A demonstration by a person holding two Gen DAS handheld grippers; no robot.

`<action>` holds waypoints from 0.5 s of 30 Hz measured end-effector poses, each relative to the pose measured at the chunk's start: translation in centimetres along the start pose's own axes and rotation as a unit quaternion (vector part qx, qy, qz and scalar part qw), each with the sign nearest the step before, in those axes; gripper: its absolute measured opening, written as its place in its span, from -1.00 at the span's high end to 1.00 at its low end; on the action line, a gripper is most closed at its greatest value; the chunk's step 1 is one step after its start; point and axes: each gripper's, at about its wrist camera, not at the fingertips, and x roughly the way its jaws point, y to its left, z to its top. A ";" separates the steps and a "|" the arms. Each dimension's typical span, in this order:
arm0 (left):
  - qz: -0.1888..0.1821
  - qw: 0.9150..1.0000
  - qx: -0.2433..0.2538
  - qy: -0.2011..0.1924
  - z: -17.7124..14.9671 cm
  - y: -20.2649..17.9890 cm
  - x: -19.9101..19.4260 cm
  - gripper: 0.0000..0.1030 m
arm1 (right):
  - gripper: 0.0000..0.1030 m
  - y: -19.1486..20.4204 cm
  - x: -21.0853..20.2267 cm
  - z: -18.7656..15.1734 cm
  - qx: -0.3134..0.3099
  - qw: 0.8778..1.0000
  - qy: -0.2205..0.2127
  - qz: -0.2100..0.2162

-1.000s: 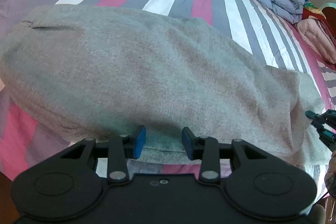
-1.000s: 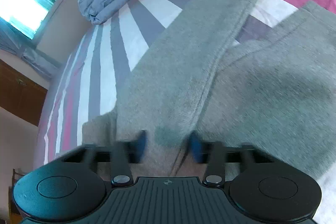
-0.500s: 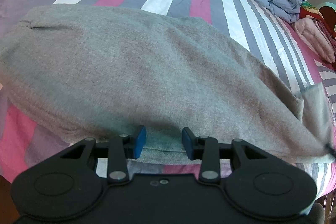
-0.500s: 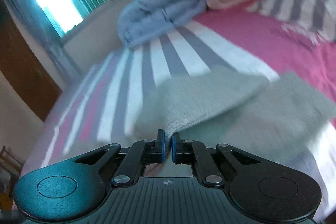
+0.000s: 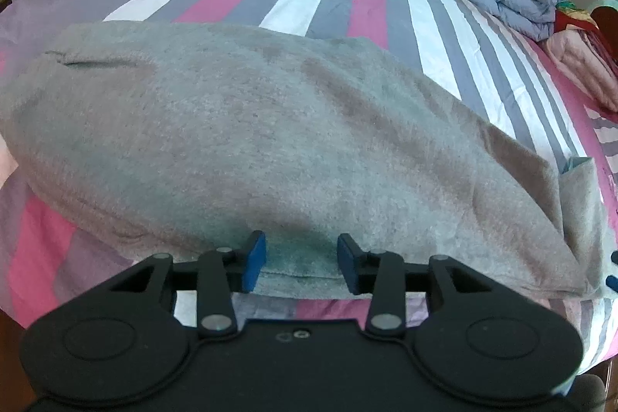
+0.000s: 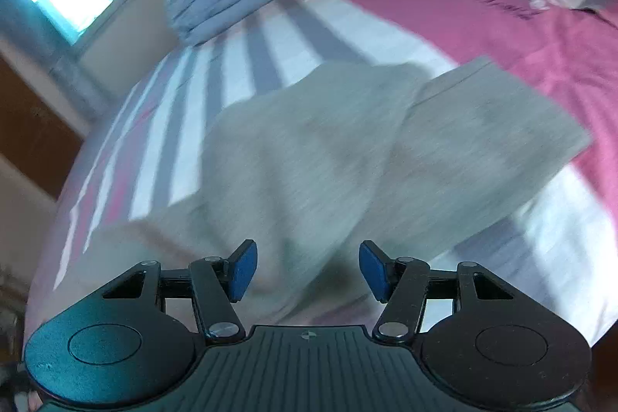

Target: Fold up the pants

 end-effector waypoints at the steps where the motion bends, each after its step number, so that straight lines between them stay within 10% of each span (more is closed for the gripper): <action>1: 0.000 1.000 -0.002 0.000 0.0 0.0 0.0 0.37 | -0.13 -1.0 0.5 0.8 0.019 1.000 -0.002 -0.004; 11: 0.009 1.000 -0.005 0.006 0.2 -0.3 0.5 0.33 | -0.10 -5.4 5.1 7.1 0.092 0.995 -0.022 -0.020; 13: 0.011 1.000 -0.005 0.006 0.2 -0.4 0.6 0.32 | 0.60 -5.5 5.9 7.6 0.103 0.995 -0.010 -0.001; 15: 0.013 1.000 -0.005 0.007 0.2 -0.5 0.6 0.30 | 0.82 -5.3 6.3 7.9 0.102 0.995 -0.007 0.003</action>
